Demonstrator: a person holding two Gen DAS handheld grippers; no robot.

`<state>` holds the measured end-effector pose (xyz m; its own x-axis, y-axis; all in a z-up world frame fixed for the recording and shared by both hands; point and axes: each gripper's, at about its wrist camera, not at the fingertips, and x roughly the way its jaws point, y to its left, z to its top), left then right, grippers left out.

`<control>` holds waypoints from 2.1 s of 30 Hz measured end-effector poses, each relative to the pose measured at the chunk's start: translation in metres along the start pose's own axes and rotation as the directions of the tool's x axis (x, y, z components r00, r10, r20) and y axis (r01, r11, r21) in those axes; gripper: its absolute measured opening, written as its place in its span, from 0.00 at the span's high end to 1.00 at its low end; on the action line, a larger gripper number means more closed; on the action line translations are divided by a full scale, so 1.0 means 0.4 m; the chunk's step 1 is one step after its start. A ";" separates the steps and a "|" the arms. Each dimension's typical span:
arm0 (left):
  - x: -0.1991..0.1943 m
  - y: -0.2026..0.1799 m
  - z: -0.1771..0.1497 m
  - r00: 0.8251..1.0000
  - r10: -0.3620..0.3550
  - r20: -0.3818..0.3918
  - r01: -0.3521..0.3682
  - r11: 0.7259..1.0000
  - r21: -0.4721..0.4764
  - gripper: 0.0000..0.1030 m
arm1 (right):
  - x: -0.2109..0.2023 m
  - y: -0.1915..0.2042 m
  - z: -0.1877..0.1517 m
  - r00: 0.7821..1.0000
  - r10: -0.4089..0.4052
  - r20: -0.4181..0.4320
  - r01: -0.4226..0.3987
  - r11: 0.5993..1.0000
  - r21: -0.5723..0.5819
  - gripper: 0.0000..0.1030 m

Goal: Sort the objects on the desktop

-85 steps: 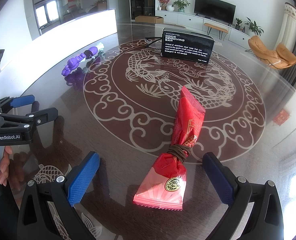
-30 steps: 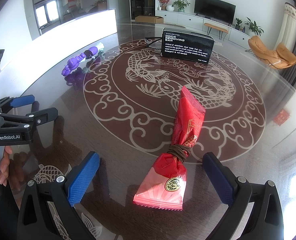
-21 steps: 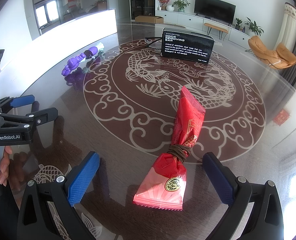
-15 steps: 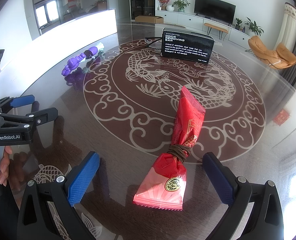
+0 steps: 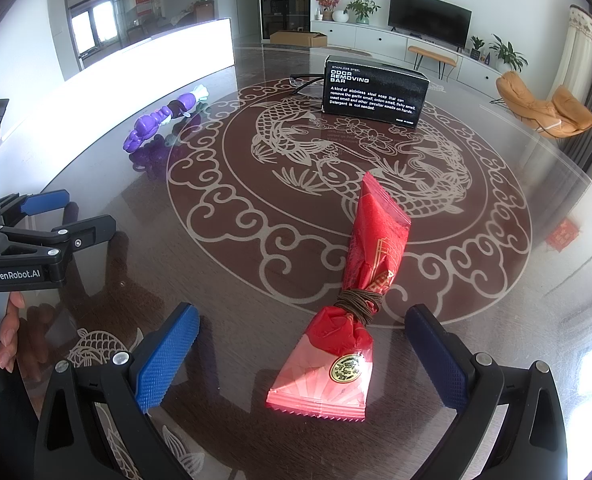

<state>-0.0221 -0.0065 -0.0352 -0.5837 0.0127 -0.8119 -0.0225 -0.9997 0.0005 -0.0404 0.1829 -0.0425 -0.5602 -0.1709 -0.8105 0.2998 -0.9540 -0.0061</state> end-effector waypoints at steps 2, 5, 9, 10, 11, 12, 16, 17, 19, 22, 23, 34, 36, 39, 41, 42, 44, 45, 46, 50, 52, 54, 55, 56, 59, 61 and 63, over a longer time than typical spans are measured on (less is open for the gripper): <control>0.000 0.000 0.000 1.000 0.000 0.000 0.000 1.000 0.000 0.00 | 0.000 0.001 0.000 1.000 0.000 0.000 0.000 1.000 0.000 0.00; 0.000 0.001 0.000 1.000 0.000 0.000 0.000 1.000 0.000 0.00 | 0.000 0.001 0.000 1.000 0.000 0.000 0.000 1.000 0.000 0.00; 0.000 0.001 0.000 1.000 0.000 0.000 0.000 1.000 0.000 0.00 | 0.000 0.000 0.000 1.000 0.000 0.000 0.000 1.000 0.000 0.00; 0.000 0.000 0.000 1.000 0.000 0.000 0.000 1.000 0.000 0.00 | 0.000 0.000 0.000 1.000 0.000 0.000 0.000 1.000 0.000 0.00; 0.000 0.001 0.000 1.000 0.000 0.000 0.000 1.000 0.000 0.00 | 0.000 0.000 0.000 1.000 0.000 0.000 0.000 1.000 0.000 0.00; 0.000 0.000 0.000 1.000 0.000 0.000 0.000 1.000 0.000 0.00 | 0.000 0.000 0.000 1.000 0.000 0.000 0.000 1.000 0.000 0.00; 0.000 0.001 0.000 1.000 0.000 0.000 0.000 1.000 0.000 0.00 | 0.000 0.000 0.000 1.000 0.000 0.000 0.000 1.000 0.000 0.00; -0.001 0.001 0.000 1.000 0.000 0.000 0.000 1.000 0.000 0.00 | 0.000 0.000 0.000 1.000 0.000 0.000 0.000 1.000 0.000 0.00; 0.000 0.000 0.000 1.000 0.000 0.000 0.000 1.000 0.000 0.00 | 0.000 0.000 0.000 1.000 0.000 0.000 0.000 1.000 0.000 0.00; 0.000 0.000 0.000 1.000 0.000 0.000 0.000 1.000 0.000 0.00 | 0.000 0.000 0.000 1.000 0.000 0.000 0.000 1.000 0.000 0.00; 0.000 0.001 0.000 1.000 0.000 0.000 0.000 1.000 0.000 0.00 | 0.000 0.001 0.000 1.000 0.000 0.000 0.000 1.000 0.000 0.00; 0.000 0.002 0.001 1.000 -0.002 -0.005 0.002 1.000 0.004 0.00 | 0.000 0.000 0.000 1.000 0.000 0.000 0.000 1.000 0.000 0.00; -0.005 -0.001 0.008 1.000 -0.011 -0.023 0.011 1.000 0.014 0.00 | 0.000 -0.001 0.000 1.000 0.000 0.000 0.000 1.000 0.000 0.00; -0.013 0.007 0.009 0.999 -0.019 -0.030 0.019 1.000 -0.002 0.00 | 0.000 -0.001 0.000 1.000 0.000 0.000 0.000 1.000 0.000 0.00; -0.021 0.019 0.009 0.998 -0.054 -0.026 0.053 0.998 -0.034 0.00 | 0.000 0.001 0.000 1.000 0.000 0.000 0.000 1.000 0.000 0.00; -0.025 0.029 0.010 0.997 -0.074 -0.022 0.073 0.996 -0.055 0.00 | 0.000 -0.001 0.000 1.000 0.000 0.000 0.000 1.000 0.000 0.00; -0.031 0.048 0.014 0.994 -0.106 -0.011 0.104 0.990 -0.099 0.00 | 0.000 -0.001 0.001 1.000 0.001 0.000 -0.001 1.000 0.000 0.00; -0.032 0.056 0.016 0.993 -0.119 -0.005 0.117 0.986 -0.120 0.00 | 0.000 0.000 0.000 1.000 0.002 0.000 -0.002 1.000 0.000 0.00; -0.033 0.059 0.019 0.992 -0.128 0.001 0.127 0.982 -0.139 0.00 | 0.000 0.001 0.001 1.000 0.002 0.000 -0.002 1.000 0.000 0.00; -0.039 0.075 0.020 0.988 -0.150 0.021 0.151 0.972 -0.181 0.00 | 0.001 0.002 0.001 1.000 0.002 0.000 -0.002 1.000 0.000 0.00; -0.042 0.073 0.020 0.988 -0.151 0.031 0.154 0.972 -0.178 0.00 | 0.001 0.000 0.001 1.000 0.002 0.000 -0.002 1.000 0.000 0.00; -0.044 0.063 0.018 0.988 -0.149 0.035 0.152 0.974 -0.166 0.00 | 0.001 0.000 0.001 1.000 0.002 0.000 -0.002 1.000 0.000 0.00; -0.045 0.059 0.018 0.989 -0.147 0.033 0.150 0.976 -0.158 0.00 | 0.001 0.001 0.001 1.000 0.002 0.000 -0.002 1.000 0.000 0.00; -0.044 0.055 0.018 0.989 -0.145 0.032 0.149 0.977 -0.152 0.00 | 0.001 0.001 0.001 1.000 0.002 0.000 -0.002 1.000 0.000 0.00; -0.047 0.052 0.019 0.989 -0.143 0.033 0.147 0.979 -0.142 0.00 | 0.001 0.000 0.001 1.000 0.002 0.000 -0.002 1.000 0.000 0.00; -0.047 0.054 0.020 0.989 -0.144 0.038 0.148 0.979 -0.142 0.00 | 0.001 0.000 0.001 1.000 0.002 0.000 -0.002 1.000 0.000 0.00; -0.049 0.055 0.021 0.989 -0.144 0.043 0.149 0.978 -0.145 0.00 | 0.001 0.000 0.001 1.000 0.002 0.000 -0.002 1.000 0.000 0.00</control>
<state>-0.0179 -0.0287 -0.0146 -0.6088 0.1577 -0.7775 0.0085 -0.9787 -0.2052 -0.0407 0.1827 -0.0426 -0.5593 -0.1724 -0.8108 0.3006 -0.9537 -0.0045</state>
